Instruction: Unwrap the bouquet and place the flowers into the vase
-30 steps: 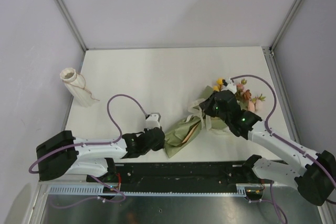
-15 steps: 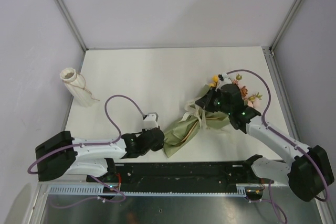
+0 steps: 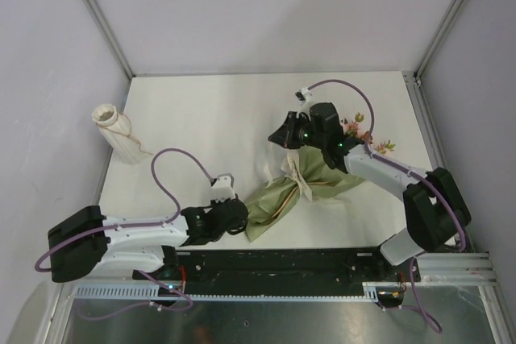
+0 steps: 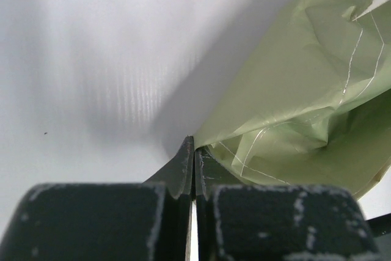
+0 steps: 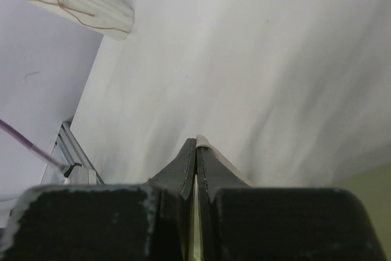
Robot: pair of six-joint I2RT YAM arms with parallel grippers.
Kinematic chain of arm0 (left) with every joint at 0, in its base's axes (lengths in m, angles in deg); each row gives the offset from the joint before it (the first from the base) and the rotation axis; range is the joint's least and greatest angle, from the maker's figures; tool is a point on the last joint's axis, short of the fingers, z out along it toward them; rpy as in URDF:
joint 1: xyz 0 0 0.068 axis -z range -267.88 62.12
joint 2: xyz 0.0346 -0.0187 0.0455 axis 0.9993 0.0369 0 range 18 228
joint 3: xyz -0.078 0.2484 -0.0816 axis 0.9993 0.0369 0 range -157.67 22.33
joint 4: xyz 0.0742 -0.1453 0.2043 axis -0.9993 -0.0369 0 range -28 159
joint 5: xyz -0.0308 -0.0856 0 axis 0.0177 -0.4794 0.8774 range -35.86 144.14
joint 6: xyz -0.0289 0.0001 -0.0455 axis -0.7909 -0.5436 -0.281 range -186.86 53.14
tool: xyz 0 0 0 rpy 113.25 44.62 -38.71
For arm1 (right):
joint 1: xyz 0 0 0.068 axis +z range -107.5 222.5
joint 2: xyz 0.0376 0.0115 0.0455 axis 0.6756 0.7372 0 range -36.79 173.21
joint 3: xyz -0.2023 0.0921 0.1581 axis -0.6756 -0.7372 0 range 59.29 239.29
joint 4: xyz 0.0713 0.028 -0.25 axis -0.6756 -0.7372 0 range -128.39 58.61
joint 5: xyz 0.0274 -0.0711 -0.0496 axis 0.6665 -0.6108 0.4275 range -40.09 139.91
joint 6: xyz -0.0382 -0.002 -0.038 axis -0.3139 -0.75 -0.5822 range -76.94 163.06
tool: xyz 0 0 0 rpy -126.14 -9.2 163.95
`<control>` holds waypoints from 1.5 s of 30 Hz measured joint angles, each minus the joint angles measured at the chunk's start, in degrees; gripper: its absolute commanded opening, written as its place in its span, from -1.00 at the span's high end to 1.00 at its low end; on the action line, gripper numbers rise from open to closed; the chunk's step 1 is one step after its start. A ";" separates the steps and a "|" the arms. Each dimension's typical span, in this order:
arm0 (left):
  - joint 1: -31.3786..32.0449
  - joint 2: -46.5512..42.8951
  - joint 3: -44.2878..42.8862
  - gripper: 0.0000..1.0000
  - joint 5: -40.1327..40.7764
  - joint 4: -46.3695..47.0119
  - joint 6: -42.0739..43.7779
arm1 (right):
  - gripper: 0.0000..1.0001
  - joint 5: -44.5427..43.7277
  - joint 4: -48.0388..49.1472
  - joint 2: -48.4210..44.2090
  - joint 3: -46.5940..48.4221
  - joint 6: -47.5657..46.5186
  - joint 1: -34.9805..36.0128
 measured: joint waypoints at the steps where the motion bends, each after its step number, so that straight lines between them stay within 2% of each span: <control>1: 0.07 -0.26 0.24 1.00 0.33 -0.11 -0.31 | 0.99 -0.11 -0.17 1.18 1.27 -0.07 0.26; 7: 1.38 -0.55 0.42 1.00 2.21 -0.74 -1.66 | 1.00 -3.74 -0.17 3.04 6.71 2.71 0.87; 14: 2.67 0.52 0.42 1.00 3.02 -0.74 -2.58 | 1.00 -8.20 5.84 4.31 13.66 7.63 -0.76; 24: 3.56 1.38 0.28 1.00 4.52 -0.70 -3.43 | 1.00 -9.20 13.49 6.84 24.17 13.25 -2.60; 26: 3.85 1.90 -0.07 1.00 4.87 -0.70 -3.43 | 0.89 -9.03 13.11 9.66 27.28 13.75 -2.58; 30: 4.52 3.34 -1.29 1.00 4.87 -0.70 -3.41 | 0.34 -7.78 7.89 16.02 32.76 14.19 -2.49; 34: 5.11 4.04 -1.77 1.00 4.87 -0.68 -3.41 | 0.05 -6.62 -3.67 18.32 32.70 12.07 -2.32; 36: 5.27 4.04 -1.77 1.00 4.87 -0.70 -3.41 | 0.02 -5.97 -8.87 17.90 31.67 10.08 -2.40; 39: 5.53 4.02 -1.77 1.00 4.90 -0.70 -3.37 | 0.09 -5.70 -17.18 14.21 27.04 5.16 -2.84; 45: 5.70 3.72 -1.77 1.00 4.90 -0.74 -3.08 | 0.25 -7.78 -27.28 -0.57 12.85 -3.76 -4.15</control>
